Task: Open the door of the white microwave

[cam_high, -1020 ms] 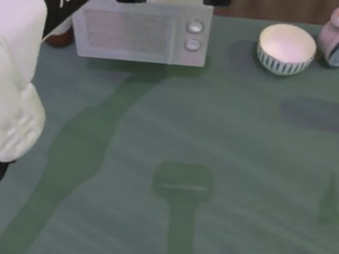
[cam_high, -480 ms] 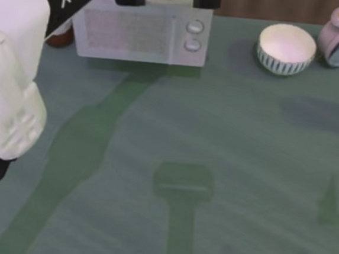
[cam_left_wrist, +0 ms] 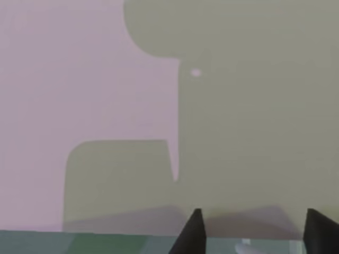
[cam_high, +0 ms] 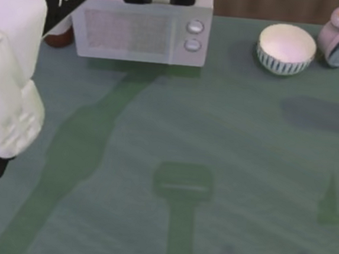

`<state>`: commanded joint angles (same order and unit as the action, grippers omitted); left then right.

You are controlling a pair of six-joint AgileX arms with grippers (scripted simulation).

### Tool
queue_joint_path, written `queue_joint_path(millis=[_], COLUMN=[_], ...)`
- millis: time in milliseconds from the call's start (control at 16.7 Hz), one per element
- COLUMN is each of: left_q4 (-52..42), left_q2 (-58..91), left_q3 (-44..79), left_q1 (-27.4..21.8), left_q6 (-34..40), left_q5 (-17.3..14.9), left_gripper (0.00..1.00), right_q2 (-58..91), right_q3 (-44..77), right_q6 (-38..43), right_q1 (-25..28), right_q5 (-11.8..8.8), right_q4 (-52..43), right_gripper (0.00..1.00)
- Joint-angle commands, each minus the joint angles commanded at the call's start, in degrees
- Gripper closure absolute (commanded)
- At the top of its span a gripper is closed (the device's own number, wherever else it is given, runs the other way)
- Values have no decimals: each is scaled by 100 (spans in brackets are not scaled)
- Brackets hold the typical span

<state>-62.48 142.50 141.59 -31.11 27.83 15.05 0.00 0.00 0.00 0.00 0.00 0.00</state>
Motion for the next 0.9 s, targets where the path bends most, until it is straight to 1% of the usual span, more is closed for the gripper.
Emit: queue_joint_path(millis=[60,480,540,600,720,900], left_q4=[0,0,-5,5,93,329], left_q2=[0,0,-424,-430,-497,-679], left_q3=[0,0,123,104,-111,-776], left_q1=[0,0,-3,-7,-29,-68], left_q6=[0,0,-45,-44,-32,36], left_q5=[0,0,45,47,67,89], left_gripper=[100,100,100,100,100,100], right_q2=[0,0,0,0,0,0], right_q3=[0,0,0,0,0,0], right_q6=[0,0,0,0,0,0], right_q1=[0,0,0,0,0,0], right_q5=[0,0,0,0,0,0], right_q4=[0,0,0,0,0,0], right_gripper=[0,0,0,0,0,0])
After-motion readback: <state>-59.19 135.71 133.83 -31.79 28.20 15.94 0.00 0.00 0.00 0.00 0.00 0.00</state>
